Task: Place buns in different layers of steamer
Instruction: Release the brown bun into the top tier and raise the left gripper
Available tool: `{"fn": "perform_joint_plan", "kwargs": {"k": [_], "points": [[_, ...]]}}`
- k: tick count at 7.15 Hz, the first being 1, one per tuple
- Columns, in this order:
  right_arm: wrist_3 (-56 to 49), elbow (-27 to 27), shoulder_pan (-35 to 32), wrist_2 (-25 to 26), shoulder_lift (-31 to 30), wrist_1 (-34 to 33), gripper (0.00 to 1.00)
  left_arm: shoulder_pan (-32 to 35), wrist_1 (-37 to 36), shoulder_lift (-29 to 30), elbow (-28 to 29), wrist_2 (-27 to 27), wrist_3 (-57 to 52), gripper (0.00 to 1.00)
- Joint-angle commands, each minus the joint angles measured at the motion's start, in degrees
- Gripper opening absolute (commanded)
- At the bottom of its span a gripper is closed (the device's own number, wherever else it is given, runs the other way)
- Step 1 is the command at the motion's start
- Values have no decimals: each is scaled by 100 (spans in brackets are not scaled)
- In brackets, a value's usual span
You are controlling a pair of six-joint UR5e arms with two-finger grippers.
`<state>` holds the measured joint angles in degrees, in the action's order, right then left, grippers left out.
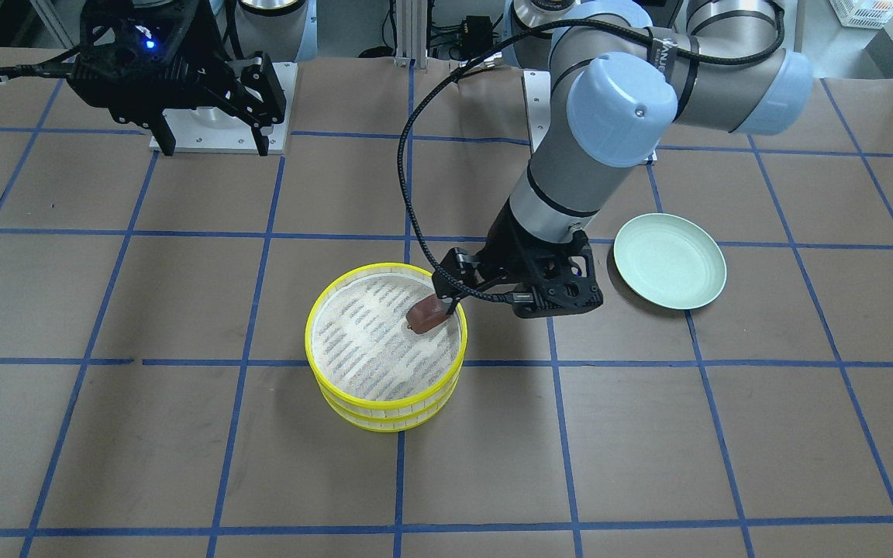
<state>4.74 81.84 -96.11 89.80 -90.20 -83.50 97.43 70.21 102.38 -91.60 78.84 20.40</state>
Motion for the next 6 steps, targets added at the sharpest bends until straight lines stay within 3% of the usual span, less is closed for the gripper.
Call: {"fn": "perform_joint_plan", "kwargs": {"k": [1,5,6], "points": [[-44,7,22,-15,-23,0,100,-216,519,-410,11,1065,-1049,100],[-53,7,13,-6,-32,18,100,-741,1748,-1280,99,1282,-2055,100],[-53,7,13,-15,-32,9,100,-778,1890,-1439,116,1605,-2057,100]]}}
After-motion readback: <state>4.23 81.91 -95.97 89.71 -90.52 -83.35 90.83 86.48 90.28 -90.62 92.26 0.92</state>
